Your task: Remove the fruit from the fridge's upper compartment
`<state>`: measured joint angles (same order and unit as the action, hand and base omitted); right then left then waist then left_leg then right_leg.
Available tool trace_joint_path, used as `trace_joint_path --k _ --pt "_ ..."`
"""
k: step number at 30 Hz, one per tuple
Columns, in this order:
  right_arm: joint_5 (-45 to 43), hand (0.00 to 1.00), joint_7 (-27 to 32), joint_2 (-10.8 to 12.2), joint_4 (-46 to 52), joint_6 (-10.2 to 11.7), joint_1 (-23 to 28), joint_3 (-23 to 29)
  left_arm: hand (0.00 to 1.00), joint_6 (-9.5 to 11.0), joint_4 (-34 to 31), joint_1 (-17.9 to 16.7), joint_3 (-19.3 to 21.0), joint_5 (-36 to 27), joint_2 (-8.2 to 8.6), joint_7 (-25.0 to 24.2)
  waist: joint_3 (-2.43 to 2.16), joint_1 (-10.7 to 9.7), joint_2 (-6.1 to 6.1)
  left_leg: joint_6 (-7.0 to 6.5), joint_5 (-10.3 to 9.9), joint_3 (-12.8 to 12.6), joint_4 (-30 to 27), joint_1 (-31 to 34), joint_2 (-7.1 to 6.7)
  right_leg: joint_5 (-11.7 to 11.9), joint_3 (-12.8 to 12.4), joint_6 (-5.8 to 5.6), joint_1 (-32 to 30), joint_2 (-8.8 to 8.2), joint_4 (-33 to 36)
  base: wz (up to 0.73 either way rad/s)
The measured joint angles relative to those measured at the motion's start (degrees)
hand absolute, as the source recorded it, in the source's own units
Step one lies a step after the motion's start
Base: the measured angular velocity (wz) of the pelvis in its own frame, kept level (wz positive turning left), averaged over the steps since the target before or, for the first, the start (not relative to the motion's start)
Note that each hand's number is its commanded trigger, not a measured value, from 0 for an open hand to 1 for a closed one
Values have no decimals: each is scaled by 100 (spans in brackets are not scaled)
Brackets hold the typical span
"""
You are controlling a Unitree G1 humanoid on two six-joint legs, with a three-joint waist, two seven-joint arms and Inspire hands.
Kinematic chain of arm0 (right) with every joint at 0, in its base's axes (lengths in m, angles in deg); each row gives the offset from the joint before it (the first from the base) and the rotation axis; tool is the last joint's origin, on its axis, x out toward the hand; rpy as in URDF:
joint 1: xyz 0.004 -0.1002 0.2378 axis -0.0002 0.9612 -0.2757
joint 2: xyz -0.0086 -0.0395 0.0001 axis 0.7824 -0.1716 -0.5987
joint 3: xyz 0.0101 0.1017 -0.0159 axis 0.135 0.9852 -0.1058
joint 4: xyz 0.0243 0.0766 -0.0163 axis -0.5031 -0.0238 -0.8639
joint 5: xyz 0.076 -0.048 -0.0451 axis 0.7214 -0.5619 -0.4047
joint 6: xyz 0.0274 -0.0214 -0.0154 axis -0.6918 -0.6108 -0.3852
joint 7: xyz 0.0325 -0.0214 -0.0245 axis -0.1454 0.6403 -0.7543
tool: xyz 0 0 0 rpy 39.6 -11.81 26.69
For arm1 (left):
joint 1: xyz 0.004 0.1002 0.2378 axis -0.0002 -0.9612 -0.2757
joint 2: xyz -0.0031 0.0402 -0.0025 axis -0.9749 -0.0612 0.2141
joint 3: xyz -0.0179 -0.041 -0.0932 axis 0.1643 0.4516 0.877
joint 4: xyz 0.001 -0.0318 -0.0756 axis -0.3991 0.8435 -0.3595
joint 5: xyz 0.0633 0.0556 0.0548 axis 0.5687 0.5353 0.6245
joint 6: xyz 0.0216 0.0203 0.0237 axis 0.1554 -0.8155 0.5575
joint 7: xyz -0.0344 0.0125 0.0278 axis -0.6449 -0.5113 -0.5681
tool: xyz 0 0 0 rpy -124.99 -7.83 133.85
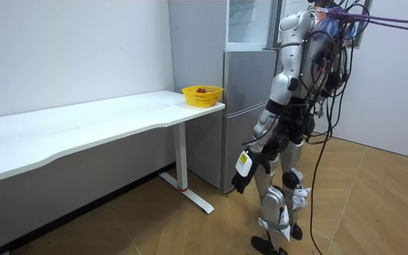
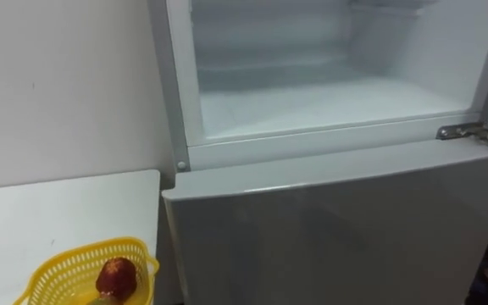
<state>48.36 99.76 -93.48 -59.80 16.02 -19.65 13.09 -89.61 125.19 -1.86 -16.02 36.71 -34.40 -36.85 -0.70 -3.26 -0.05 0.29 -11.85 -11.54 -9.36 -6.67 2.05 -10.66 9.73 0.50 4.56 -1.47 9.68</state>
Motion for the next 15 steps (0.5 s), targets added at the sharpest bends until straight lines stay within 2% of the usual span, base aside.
trace_joint_path --k 3,5,11,15 --pt "-424 0 -196 13 -756 -73 -36 -1 0 -95 -10 7 94 19 13 2 6 30 7 1 -1 10 -3 -8 3 0 -4 1 10 2 1 0" --pt "-551 0 -388 11 -1234 -204 -86 -1 0 -123 -34 3 93 36 13 -9 22 53 27 1 -1 11 -2 -21 4 0 -2 1 20 1 5 0" --pt "-1798 0 -884 -4 -1860 -390 -284 -74 0 -215 -70 50 187 120 -3 -168 53 85 28 5 -4 1 4 -12 19 12 -25 4 2 18 14 -1" --pt "-1896 0 -1209 -15 -2302 -592 -591 -290 0 -291 -70 143 182 116 -6 -197 64 178 -1 10 -8 71 17 4 18 17 2 9 -13 22 22 3"
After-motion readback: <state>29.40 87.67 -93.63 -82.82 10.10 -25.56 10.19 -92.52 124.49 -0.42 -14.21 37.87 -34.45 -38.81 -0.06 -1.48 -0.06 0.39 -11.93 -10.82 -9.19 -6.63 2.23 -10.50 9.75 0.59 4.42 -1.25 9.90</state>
